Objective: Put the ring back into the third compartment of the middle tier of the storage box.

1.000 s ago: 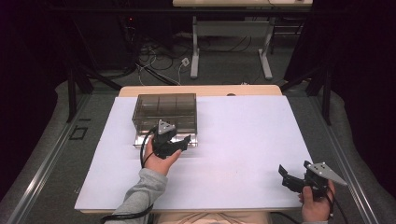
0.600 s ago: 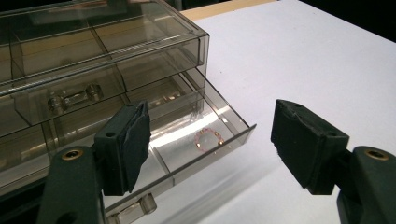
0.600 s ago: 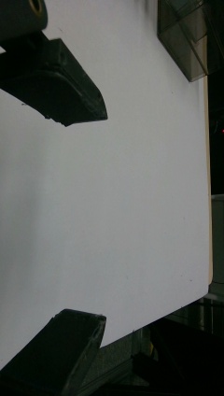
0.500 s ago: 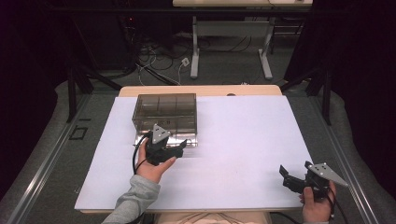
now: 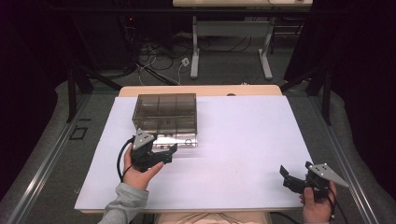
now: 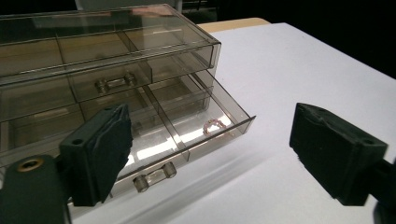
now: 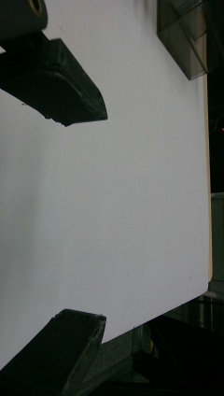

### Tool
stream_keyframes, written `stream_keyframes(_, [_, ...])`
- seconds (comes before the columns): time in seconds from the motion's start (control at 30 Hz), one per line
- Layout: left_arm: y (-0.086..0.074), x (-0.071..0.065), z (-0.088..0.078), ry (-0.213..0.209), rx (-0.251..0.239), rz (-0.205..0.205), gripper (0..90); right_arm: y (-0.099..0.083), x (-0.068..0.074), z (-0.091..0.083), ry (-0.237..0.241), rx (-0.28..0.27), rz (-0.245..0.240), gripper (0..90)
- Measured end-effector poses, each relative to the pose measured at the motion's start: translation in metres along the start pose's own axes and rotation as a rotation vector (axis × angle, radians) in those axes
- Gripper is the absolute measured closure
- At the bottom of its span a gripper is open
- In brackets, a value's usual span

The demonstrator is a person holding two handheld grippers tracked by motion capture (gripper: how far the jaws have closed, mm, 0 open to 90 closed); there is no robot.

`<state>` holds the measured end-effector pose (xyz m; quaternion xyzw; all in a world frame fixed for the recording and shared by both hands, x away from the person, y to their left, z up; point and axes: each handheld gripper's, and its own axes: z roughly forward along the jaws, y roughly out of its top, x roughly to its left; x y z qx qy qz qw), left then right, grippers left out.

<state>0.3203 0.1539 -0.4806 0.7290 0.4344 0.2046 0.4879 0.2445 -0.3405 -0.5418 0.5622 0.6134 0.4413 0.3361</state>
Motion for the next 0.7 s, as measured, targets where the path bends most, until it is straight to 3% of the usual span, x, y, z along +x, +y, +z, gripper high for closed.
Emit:
stream_keyframes(0.3, [-0.014,0.013,-0.023,0.014,-0.025,-0.050,3.8,0.000,0.000,0.000,0.007,0.004,-0.001,2.8])
stream_keyframes(0.53, [-0.028,0.023,-0.030,0.034,-0.007,-0.086,0.6,0.000,0.001,0.000,0.008,0.002,0.002,2.9])
stream_keyframes(0.7, [-0.032,0.027,-0.035,0.045,-0.019,-0.080,0.6,0.000,0.000,0.000,0.005,0.003,-0.006,2.8])
